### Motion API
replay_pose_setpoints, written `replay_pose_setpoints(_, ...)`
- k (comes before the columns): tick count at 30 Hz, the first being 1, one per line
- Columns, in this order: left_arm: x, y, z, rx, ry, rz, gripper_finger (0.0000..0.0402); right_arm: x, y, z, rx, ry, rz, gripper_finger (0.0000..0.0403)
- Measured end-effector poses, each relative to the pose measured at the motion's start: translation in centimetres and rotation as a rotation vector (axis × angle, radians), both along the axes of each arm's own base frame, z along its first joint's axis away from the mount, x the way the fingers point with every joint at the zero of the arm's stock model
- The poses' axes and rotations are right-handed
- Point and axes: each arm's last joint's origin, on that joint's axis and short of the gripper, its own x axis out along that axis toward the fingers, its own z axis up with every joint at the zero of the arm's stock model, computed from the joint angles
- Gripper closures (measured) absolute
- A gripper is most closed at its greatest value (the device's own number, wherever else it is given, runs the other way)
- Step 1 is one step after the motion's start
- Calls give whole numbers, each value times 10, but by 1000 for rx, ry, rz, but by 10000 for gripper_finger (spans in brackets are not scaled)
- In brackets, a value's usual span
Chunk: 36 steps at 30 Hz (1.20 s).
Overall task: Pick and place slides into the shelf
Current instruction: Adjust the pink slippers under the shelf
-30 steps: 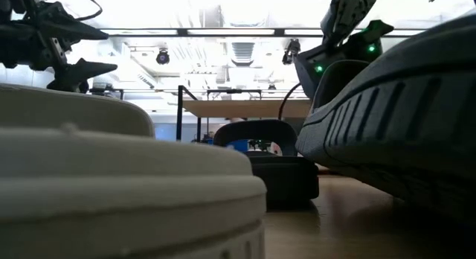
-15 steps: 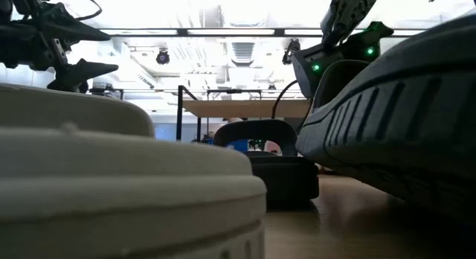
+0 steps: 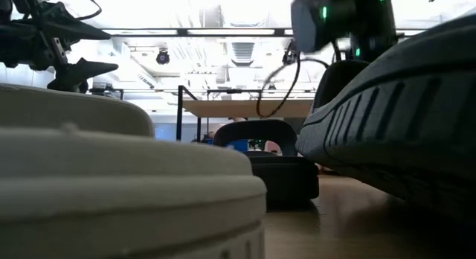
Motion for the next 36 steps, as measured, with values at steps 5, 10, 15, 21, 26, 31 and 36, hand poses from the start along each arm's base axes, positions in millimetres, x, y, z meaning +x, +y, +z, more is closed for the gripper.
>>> replay_pose_setpoints(5,0,0,0,0,2,0,178,15,35,13,102,-178,-27,394)
replay_pose_setpoints(10,0,0,-2,4,9,-1,178,28,47,1,85,-292,-66,394)
replay_pose_setpoints(15,0,0,-2,4,9,0,178,32,45,-23,12,-230,-74,394)
replay_pose_setpoints(21,0,0,-2,4,8,-1,178,33,42,-43,-8,-162,-50,394)
replay_pose_setpoints(26,0,0,-2,5,9,-1,178,28,34,-51,-78,-106,-62,394)
replay_pose_setpoints(31,0,0,-3,9,16,1,178,22,21,-49,-165,-45,-88,394)
replay_pose_setpoints(36,0,0,-3,10,18,5,178,26,8,-49,-150,-30,-60,394)
